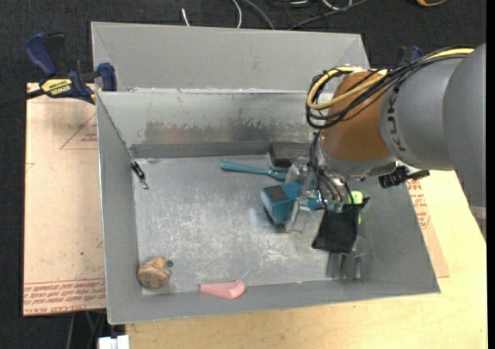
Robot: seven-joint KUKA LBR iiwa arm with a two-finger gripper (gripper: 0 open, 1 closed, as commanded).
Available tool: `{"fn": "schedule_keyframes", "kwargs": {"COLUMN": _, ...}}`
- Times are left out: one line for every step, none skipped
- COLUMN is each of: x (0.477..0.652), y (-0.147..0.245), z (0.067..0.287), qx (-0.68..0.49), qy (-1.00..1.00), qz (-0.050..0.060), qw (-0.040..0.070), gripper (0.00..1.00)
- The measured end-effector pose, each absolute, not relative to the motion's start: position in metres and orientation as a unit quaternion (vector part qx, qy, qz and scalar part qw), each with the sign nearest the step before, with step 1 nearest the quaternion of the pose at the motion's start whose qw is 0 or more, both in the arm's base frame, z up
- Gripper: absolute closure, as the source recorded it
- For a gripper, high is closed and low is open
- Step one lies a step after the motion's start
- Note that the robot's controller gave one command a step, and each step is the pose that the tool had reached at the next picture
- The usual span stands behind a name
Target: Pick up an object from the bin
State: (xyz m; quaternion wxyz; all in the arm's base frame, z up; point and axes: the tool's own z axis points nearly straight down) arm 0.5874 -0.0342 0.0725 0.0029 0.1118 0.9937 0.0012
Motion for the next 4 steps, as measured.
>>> {"fn": "schedule_keyframes", "kwargs": {"x": 0.597, "y": -0.035, "z": 0.088, "qx": 0.094, "qy": 0.996, "qz": 0.001, "qw": 0.006, "gripper": 0.0}}
{"fn": "schedule_keyframes", "kwargs": {"x": 0.552, "y": -0.054, "z": 0.069, "qx": -0.046, "qy": 0.999, "qz": 0.0, "qw": 0.007, "gripper": 1.0}}
{"fn": "schedule_keyframes", "kwargs": {"x": 0.552, "y": -0.054, "z": 0.069, "qx": -0.046, "qy": 0.999, "qz": 0.0, "qw": 0.007, "gripper": 1.0}}
{"fn": "schedule_keyframes", "kwargs": {"x": 0.55, "y": -0.048, "z": 0.141, "qx": -0.061, "qy": 0.998, "qz": 0.001, "qw": 0.002, "gripper": 1.0}}
